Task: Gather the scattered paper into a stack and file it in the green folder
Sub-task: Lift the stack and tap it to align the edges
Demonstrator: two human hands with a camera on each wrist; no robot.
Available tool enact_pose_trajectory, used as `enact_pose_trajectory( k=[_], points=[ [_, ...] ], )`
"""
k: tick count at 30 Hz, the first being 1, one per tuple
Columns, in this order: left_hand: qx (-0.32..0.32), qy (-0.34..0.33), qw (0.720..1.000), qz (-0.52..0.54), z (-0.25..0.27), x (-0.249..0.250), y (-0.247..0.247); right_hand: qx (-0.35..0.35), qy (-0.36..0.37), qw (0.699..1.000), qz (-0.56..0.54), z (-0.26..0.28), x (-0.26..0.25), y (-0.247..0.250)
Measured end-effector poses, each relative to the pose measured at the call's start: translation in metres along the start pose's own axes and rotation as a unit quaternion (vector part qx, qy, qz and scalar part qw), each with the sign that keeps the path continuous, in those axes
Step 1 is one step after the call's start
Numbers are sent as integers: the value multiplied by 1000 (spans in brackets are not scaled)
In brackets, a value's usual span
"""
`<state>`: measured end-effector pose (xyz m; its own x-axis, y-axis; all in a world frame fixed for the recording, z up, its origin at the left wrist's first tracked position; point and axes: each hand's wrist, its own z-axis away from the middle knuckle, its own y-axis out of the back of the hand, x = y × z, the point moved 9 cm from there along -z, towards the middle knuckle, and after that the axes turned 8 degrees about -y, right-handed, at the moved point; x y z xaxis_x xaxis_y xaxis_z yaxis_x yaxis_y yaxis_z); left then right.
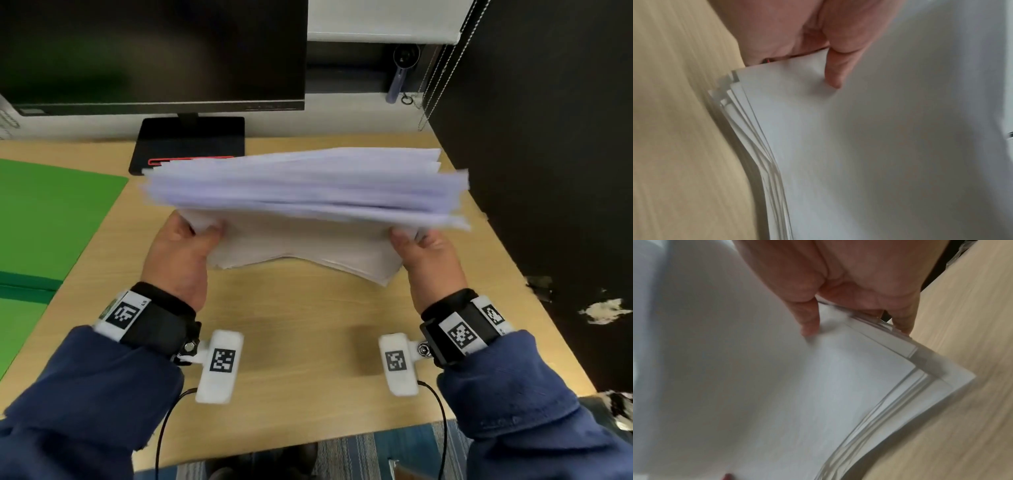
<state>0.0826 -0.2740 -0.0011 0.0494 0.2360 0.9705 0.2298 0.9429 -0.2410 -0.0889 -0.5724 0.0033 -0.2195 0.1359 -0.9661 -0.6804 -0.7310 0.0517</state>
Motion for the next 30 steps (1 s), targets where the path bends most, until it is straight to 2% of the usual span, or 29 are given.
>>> enact_pose_trajectory(
  k=[2, 5, 15, 18, 25, 30],
  points=[
    [-12, -6, 999, 32, 1, 2, -8, -11, -10, 999, -43, 2, 1, -6],
    [23, -13, 999, 23, 1, -3, -3, -21, -11, 996, -86, 6, 3, -16],
    [11, -17, 1000, 4, 2, -12, -2, -20, -25, 995, -93, 8, 19, -24],
    [12, -13, 1000, 4, -1, -9, 2, -23, -9, 994, -105, 8, 8, -22],
    [9, -49, 999, 6, -3, 11, -1, -21, 44, 990, -130, 13, -27, -21],
    [24, -56, 998, 20, -5, 20, 3, -4, 48, 992, -115, 12, -39, -16]
  ],
)
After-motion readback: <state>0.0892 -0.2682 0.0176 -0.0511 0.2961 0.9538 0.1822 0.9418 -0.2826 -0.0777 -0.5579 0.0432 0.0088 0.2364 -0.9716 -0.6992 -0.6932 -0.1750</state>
